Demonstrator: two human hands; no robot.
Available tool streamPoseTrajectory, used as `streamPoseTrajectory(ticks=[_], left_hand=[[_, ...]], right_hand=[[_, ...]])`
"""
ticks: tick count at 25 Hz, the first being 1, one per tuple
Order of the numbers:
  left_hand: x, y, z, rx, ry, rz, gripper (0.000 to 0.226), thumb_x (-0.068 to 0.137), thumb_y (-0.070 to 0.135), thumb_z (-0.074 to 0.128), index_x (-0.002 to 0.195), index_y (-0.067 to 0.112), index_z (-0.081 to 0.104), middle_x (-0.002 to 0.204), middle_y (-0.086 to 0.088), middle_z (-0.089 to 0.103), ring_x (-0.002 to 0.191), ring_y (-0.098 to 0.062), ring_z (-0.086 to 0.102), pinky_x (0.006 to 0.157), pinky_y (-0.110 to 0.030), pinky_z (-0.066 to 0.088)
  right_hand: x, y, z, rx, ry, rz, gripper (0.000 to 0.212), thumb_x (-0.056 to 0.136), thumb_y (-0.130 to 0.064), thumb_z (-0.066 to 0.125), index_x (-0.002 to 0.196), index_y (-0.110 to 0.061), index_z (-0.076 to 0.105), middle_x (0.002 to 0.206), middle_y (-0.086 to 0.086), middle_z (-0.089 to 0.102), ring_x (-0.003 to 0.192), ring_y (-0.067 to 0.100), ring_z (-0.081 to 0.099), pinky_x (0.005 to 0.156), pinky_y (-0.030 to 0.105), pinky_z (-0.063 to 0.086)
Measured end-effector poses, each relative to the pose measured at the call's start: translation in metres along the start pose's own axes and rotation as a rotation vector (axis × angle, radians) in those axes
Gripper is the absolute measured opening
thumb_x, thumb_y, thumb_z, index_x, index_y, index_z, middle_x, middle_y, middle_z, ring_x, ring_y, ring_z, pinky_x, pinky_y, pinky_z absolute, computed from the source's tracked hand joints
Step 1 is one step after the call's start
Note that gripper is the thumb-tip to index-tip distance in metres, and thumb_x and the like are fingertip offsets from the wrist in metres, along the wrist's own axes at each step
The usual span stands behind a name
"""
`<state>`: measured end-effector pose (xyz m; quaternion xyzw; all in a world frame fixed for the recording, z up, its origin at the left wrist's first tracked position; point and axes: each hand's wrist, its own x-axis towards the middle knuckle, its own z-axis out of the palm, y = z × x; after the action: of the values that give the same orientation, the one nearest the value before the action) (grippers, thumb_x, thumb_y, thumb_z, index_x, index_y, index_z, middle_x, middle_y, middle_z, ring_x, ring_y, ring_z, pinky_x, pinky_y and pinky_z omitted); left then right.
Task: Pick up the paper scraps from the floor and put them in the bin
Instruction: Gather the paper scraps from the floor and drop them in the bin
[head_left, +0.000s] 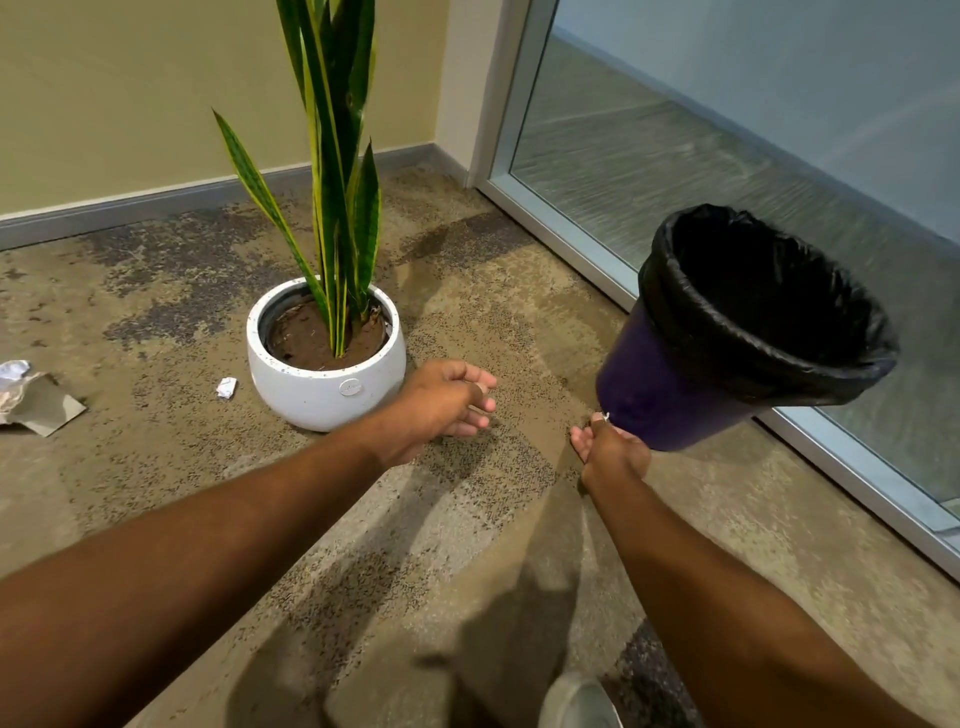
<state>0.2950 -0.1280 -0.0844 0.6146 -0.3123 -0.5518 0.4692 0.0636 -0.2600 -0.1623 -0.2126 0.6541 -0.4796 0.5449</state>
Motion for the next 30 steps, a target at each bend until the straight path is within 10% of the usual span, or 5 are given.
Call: streamPoseTrajectory(ticks=[9,20,30], left_hand=[[0.008,-0.034,-0.022,-0.026,-0.016,-0.032,0.031,0.089,0.010,0.079,0.117,0.022,0.075,0.103,-0.006,0.083,0.093,-0.023,0.081,0.080,-0.032,0.065],[0.004,-0.035,-0.033,0.036,0.029,-0.081,0.025,0.090,0.007,0.076,0.111,0.021,0.075,0.094,-0.003,0.083,0.086,-0.020,0.079,0.081,-0.037,0.067],[-0.015,-0.034,-0.038,0.052,0.011,-0.081,0.018,0.100,0.013,0.066,0.114,0.021,0.073,0.103,-0.004,0.082,0.096,-0.026,0.078,0.081,-0.036,0.065]], right_hand=[[0.019,-0.007,0.008,0.052,0.082,0.097,0.024,0.104,0.001,0.059,0.122,0.017,0.064,0.120,0.029,0.073,0.092,0.029,0.074,0.098,0.039,0.064],[0.000,-0.009,0.003,-0.259,-0.139,-0.068,0.015,0.096,-0.002,0.072,0.110,-0.002,0.069,0.084,0.018,0.071,0.056,0.015,0.065,0.045,0.022,0.054],[0.005,-0.018,-0.001,-0.221,0.158,0.011,0.007,0.096,-0.002,0.077,0.102,0.001,0.075,0.097,0.017,0.080,0.078,0.022,0.077,0.089,0.040,0.067]])
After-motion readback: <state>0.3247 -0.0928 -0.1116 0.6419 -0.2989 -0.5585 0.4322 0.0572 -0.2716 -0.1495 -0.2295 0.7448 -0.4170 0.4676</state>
